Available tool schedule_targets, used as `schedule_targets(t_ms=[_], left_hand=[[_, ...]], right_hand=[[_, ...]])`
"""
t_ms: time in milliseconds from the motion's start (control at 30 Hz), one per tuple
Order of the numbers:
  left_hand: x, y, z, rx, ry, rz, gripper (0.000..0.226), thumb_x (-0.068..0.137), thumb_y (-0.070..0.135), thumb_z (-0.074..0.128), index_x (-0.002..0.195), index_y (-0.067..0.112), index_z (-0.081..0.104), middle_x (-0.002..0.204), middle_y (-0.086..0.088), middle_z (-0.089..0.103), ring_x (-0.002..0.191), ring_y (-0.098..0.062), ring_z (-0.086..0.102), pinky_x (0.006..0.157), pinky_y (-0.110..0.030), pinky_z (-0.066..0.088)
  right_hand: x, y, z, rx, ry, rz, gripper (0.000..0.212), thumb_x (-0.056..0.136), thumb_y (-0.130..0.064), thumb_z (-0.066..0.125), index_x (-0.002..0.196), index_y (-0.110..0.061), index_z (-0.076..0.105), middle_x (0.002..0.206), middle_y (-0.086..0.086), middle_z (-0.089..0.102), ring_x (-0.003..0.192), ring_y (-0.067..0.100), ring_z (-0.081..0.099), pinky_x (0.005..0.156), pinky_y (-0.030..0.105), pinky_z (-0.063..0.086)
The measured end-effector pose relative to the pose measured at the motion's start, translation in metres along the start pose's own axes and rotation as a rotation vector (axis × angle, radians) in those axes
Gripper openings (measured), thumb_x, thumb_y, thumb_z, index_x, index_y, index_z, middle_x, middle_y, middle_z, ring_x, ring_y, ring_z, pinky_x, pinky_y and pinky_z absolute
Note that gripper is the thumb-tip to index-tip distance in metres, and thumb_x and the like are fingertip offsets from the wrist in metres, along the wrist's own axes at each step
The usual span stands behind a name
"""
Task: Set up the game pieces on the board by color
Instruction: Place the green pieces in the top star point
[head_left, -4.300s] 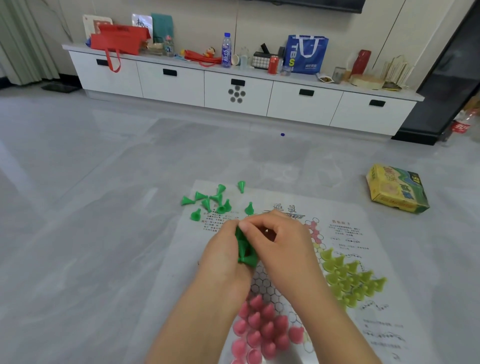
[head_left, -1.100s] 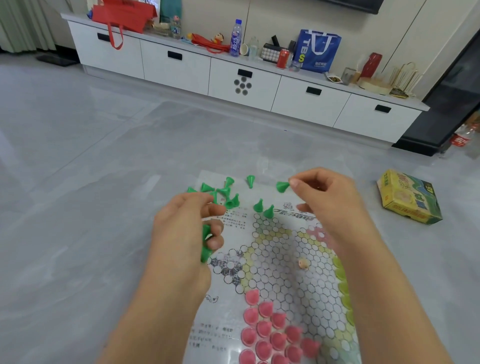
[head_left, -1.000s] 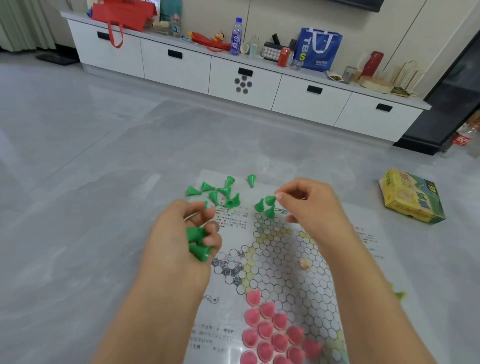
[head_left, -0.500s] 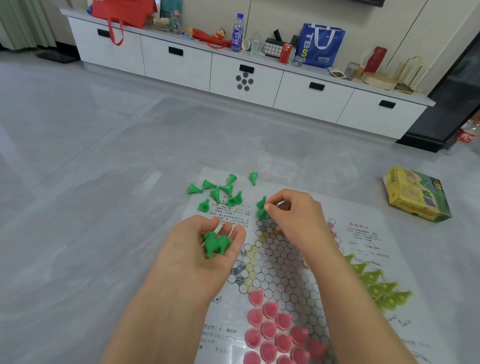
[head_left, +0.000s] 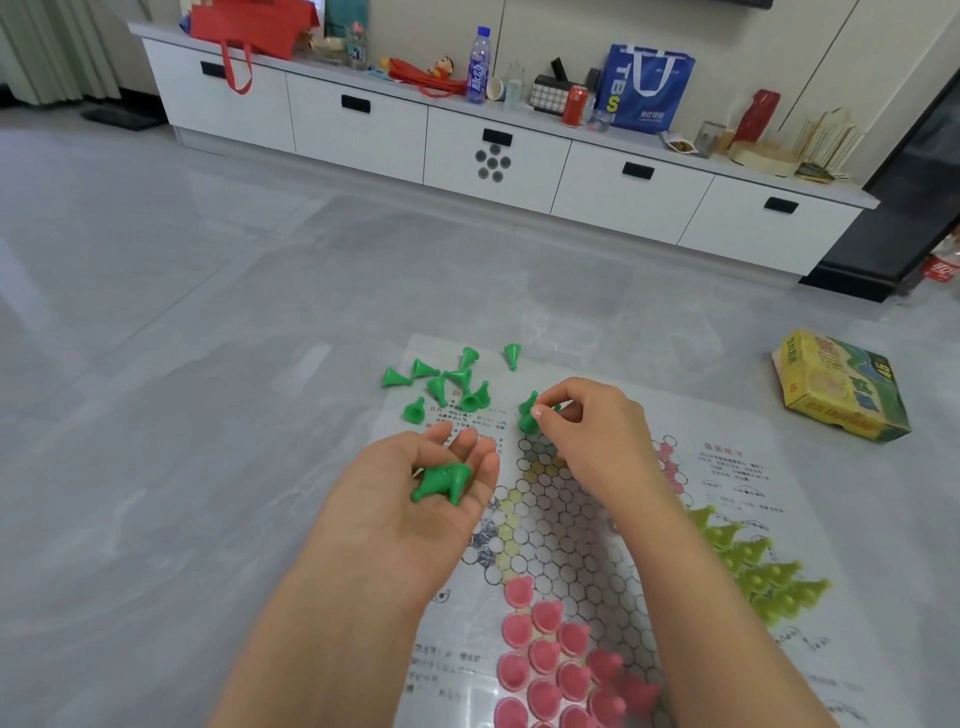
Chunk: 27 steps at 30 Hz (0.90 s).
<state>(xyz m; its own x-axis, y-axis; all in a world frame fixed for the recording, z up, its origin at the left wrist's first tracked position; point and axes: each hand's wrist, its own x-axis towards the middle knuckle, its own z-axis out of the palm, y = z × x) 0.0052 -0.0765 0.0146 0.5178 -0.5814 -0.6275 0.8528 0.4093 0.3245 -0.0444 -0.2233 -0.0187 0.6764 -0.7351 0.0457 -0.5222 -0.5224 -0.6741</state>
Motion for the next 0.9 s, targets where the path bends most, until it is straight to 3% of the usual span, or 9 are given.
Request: schedule_targets(t_ms=[200, 300, 433, 533, 600, 667, 800, 900], left_hand=[[0.005, -0.003, 0.001, 0.067, -0.07, 0.019, 0.021, 0.087, -0.005, 0.039, 0.097, 0.004, 0.054, 0.08, -0.012, 0.06, 0.049, -0.012, 0.047, 0.037, -0.015, 0.04], [0.004, -0.005, 0.004, 0.112, -0.123, 0.045, 0.014, 0.091, 0.006, 0.044, 0.098, 0.007, 0.055, 0.073, -0.007, 0.064, 0.039, -0.008, 0.044, 0.033, -0.014, 0.033], [0.004, -0.005, 0.005, 0.199, -0.131, 0.107, 0.015, 0.093, 0.018, 0.044, 0.088, 0.011, 0.056, 0.056, 0.002, 0.066, 0.037, -0.006, 0.041, 0.031, -0.013, 0.03], [0.003, -0.008, 0.004, 0.224, -0.161, 0.12, 0.021, 0.095, 0.021, 0.042, 0.084, 0.012, 0.058, 0.051, 0.001, 0.059, 0.041, -0.006, 0.045, 0.036, -0.016, 0.034], [0.004, -0.01, 0.003, 0.222, -0.182, 0.11, 0.023, 0.094, 0.02, 0.042, 0.092, 0.008, 0.062, 0.066, -0.003, 0.063, 0.055, -0.01, 0.056, 0.048, -0.02, 0.042], [0.005, -0.011, 0.003, 0.2, -0.195, 0.091, 0.023, 0.093, 0.018, 0.041, 0.084, 0.007, 0.06, 0.067, -0.006, 0.062, 0.056, -0.013, 0.061, 0.051, -0.021, 0.05], [0.009, -0.011, 0.002, 0.212, -0.187, 0.061, 0.015, 0.088, 0.016, 0.045, 0.076, 0.011, 0.051, 0.067, -0.006, 0.049, 0.06, -0.015, 0.049, 0.06, -0.026, 0.044], [0.006, -0.013, 0.005, 0.216, -0.217, 0.078, 0.016, 0.09, 0.018, 0.043, 0.079, 0.009, 0.051, 0.069, -0.007, 0.045, 0.065, -0.016, 0.047, 0.065, -0.027, 0.041]], right_hand=[[-0.014, -0.024, -0.021, 0.159, 0.065, -0.041, 0.017, 0.092, -0.026, 0.049, 0.09, -0.022, 0.065, 0.071, -0.008, 0.062, 0.064, 0.008, 0.058, 0.061, 0.021, 0.046], [-0.033, -0.049, -0.029, 0.274, -0.036, -0.101, 0.017, 0.092, -0.025, 0.05, 0.087, -0.025, 0.067, 0.069, -0.002, 0.064, 0.062, 0.013, 0.058, 0.061, 0.028, 0.05], [-0.052, -0.067, -0.031, 0.324, -0.057, -0.172, 0.014, 0.088, -0.021, 0.055, 0.087, -0.025, 0.068, 0.065, -0.012, 0.062, 0.064, -0.004, 0.055, 0.056, 0.011, 0.043], [-0.062, -0.073, -0.033, 0.289, -0.068, -0.194, 0.015, 0.086, -0.017, 0.057, 0.086, -0.027, 0.068, 0.072, -0.01, 0.065, 0.066, -0.003, 0.057, 0.059, 0.009, 0.044], [-0.07, -0.073, -0.03, 0.191, -0.111, -0.242, 0.015, 0.085, -0.019, 0.058, 0.088, -0.029, 0.069, 0.079, -0.011, 0.065, 0.072, 0.001, 0.057, 0.069, 0.015, 0.047], [-0.077, -0.069, -0.024, 0.075, -0.137, -0.319, 0.016, 0.084, -0.021, 0.06, 0.092, -0.03, 0.07, 0.086, -0.012, 0.062, 0.077, 0.002, 0.052, 0.076, 0.02, 0.045], [-0.079, -0.056, -0.015, -0.072, -0.139, -0.43, 0.019, 0.083, -0.026, 0.061, 0.101, -0.034, 0.065, 0.096, -0.015, 0.056, 0.094, 0.005, 0.047, 0.081, 0.024, 0.042], [-0.077, -0.054, -0.01, -0.107, -0.055, -0.483, 0.009, 0.083, -0.03, 0.06, 0.092, -0.032, 0.061, 0.085, -0.017, 0.053, 0.087, 0.006, 0.046, 0.073, 0.025, 0.042]])
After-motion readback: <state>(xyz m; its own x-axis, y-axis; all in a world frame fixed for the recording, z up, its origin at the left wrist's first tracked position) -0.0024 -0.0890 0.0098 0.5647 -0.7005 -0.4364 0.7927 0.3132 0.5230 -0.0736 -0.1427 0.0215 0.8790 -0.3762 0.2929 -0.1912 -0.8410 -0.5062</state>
